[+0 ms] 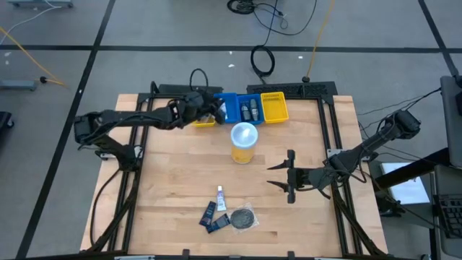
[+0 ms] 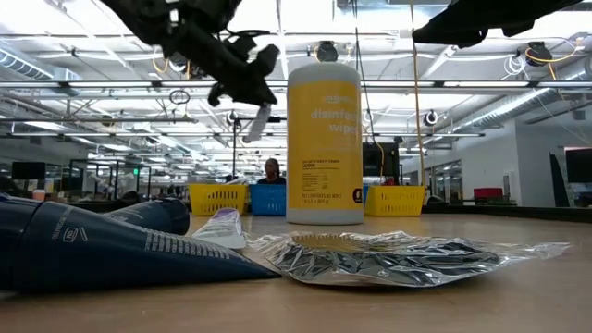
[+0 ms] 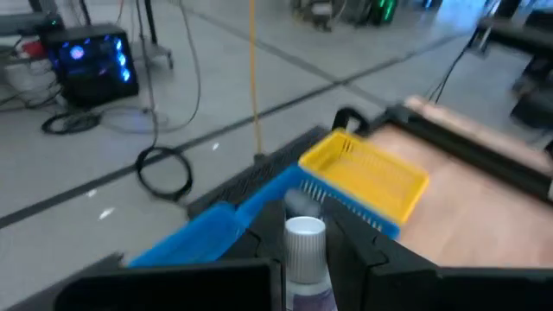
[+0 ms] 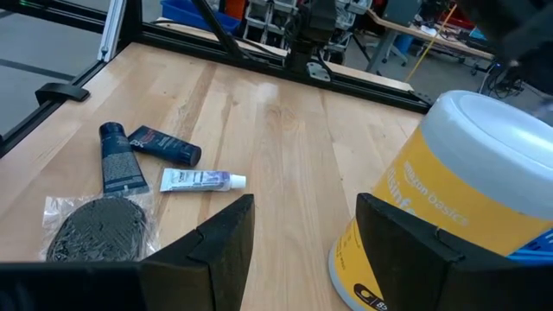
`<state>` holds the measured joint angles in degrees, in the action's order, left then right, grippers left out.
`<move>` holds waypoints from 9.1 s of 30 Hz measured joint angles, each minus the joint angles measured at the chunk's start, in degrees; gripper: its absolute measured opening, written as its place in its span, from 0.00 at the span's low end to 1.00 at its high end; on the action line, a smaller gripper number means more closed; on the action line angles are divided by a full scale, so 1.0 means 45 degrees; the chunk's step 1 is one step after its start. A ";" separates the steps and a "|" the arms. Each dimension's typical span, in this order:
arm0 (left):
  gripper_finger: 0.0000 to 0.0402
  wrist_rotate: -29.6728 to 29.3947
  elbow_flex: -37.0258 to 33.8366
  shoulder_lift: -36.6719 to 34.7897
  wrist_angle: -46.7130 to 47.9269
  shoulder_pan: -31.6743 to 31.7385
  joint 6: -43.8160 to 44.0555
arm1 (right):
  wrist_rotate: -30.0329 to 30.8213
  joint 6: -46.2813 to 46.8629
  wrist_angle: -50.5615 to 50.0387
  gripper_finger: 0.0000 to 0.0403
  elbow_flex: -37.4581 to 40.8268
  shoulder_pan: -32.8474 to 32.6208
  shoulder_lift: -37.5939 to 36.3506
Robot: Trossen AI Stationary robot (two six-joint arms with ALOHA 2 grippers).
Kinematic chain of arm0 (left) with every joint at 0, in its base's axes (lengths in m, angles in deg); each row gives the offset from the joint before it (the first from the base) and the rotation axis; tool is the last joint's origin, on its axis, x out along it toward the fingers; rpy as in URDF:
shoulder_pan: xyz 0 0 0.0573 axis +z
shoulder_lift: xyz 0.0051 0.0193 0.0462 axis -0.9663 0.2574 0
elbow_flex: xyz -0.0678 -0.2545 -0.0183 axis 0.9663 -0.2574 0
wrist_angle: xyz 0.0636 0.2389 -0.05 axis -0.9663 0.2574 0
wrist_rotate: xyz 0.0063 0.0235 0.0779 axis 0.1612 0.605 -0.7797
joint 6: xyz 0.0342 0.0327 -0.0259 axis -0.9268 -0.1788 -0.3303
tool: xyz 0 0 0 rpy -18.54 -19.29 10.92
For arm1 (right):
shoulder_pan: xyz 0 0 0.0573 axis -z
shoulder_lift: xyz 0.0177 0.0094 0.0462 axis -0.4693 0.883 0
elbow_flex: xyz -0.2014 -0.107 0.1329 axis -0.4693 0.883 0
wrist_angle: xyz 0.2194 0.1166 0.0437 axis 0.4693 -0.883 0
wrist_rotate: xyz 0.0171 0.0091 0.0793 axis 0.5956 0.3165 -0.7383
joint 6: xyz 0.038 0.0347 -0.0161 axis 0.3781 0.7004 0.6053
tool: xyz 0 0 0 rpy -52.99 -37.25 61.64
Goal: Pick & Place Travel size toiletries
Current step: Put the toothpaste into the left blue basket
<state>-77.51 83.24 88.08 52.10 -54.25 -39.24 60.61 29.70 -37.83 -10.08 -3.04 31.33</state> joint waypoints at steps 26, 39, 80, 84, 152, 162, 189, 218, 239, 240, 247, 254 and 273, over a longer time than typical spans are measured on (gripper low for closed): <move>0.12 0.1305 0.0000 0.3818 -0.4163 0.2099 0.1146 | -0.0024 0.0047 0.0001 0.49 0.0041 0.0422 0.0204; 0.26 0.1344 0.0000 0.3809 -0.3833 0.2089 0.1002 | -0.0039 -0.0224 0.1375 0.49 0.0651 0.0568 0.0194; 0.42 0.2351 0.0000 0.0262 0.4772 -0.5574 0.6848 | -0.0044 -0.0223 0.1423 0.49 0.0651 0.0539 0.0194; 0.42 0.1591 0.0005 0.0615 0.5100 -0.6570 0.8431 | -0.0044 -0.0233 0.1430 0.49 0.0651 0.0539 0.0189; 0.00 0.3938 -0.0010 0.4638 0.4181 -0.8403 1.0920 | -0.0049 -0.0243 0.1496 0.49 0.0651 0.0539 0.0189; 0.02 0.5862 -0.0020 0.2672 0.3944 -0.8221 0.7016 | -0.0049 -0.0243 0.1419 0.49 0.0646 0.0539 0.0194; 0.46 0.4843 -0.0005 0.2959 0.4226 -1.0280 0.0416 | -0.0044 -0.0239 0.1514 0.49 0.0646 0.0539 0.0194; 0.46 0.3657 0.0000 0.4328 0.4261 -1.0661 -0.1370 | -0.0034 -0.0239 0.1520 0.49 0.0646 0.0539 0.0189; 0.46 0.3641 0.0000 0.4328 0.3899 -1.0637 -0.1901 | -0.0001 -0.0243 0.1515 0.49 0.0646 0.0544 0.0189; 0.46 0.3649 0.0000 0.4328 0.3895 -1.0647 -0.1891 | -0.0003 -0.0243 0.1515 0.49 0.0646 0.0543 0.0189; 0.46 0.3713 0.0010 0.4659 0.2876 -1.0666 -0.1574 | -0.0001 -0.0243 0.1519 0.49 0.0646 0.0543 0.0189; 0.46 0.4324 0.0053 0.5542 0.2626 -1.0661 -0.0914 | -0.0002 -0.0241 0.1506 0.49 0.0646 0.0544 0.0189; 0.09 0.4977 0.0010 0.5013 0.3311 -1.0633 -0.0662 | -0.0001 -0.0243 0.1501 0.49 0.0646 0.0544 0.0189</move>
<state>-55.11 83.28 110.64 67.00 -102.10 -42.21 60.60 28.61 -31.08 -7.17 -0.59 32.18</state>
